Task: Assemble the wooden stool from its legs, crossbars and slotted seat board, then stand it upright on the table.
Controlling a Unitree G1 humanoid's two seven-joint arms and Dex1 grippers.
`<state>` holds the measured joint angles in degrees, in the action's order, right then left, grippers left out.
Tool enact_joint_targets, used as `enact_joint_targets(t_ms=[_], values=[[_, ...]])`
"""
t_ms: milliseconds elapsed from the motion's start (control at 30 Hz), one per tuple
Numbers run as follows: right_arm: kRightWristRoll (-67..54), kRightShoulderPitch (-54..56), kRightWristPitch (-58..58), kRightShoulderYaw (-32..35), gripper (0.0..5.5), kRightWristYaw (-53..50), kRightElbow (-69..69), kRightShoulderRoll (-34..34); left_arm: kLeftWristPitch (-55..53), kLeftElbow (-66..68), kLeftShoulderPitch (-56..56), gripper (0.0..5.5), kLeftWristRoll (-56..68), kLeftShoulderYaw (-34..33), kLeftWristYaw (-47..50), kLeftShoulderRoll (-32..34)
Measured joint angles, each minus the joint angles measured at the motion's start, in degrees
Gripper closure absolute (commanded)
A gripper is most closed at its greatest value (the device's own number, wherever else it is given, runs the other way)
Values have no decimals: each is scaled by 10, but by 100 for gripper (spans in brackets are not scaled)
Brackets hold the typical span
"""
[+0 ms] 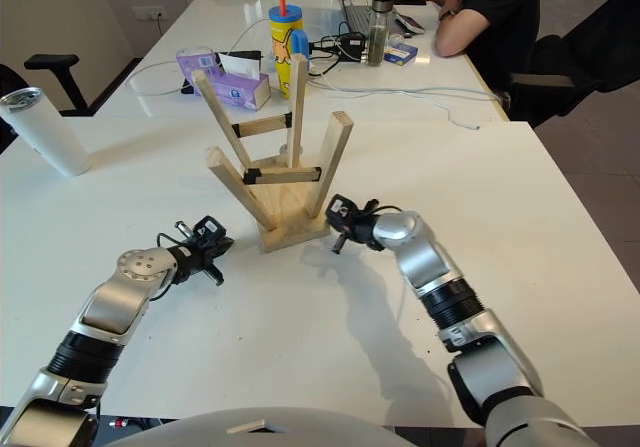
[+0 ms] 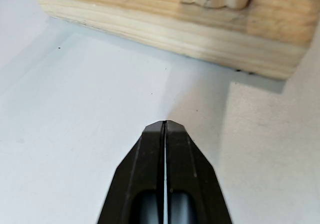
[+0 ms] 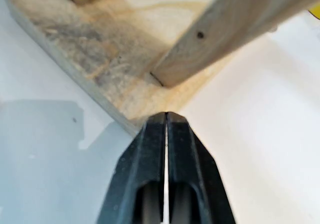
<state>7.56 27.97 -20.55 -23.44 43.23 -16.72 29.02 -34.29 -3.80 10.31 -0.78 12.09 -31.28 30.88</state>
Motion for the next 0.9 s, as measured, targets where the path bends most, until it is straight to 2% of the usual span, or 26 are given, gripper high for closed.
enact_joint_targets(t_ms=[100, 233, 300, 433, 500, 733, 900], values=[[25, 25, 69, 12, 550, 6, -78, 57, -2, 2, 0, 548, -1, -3, 0, 1], [-1, 42, 90, 55, 550, 3, -128, 43, -2, 2, 0, 548, -3, -8, 0, 3], [-67, 41, 66, 82, 550, 50, -77, 24, -1, 4, 1, 548, -4, -8, 0, 3], [-160, 13, -11, 80, 550, 145, 59, 2, 1, 7, 1, 548, -5, -9, 1, 3], [-156, -8, -30, 67, 550, 134, 66, -11, 2, 9, 2, 548, -5, -10, 1, 3], [-102, -28, -68, 47, 550, -16, 61, -109, 2, 17, 10, 548, -7, -10, 1, -2], [-101, -60, -88, 29, 550, -27, 95, -122, 3, 20, 12, 548, -8, -10, 0, -2]])
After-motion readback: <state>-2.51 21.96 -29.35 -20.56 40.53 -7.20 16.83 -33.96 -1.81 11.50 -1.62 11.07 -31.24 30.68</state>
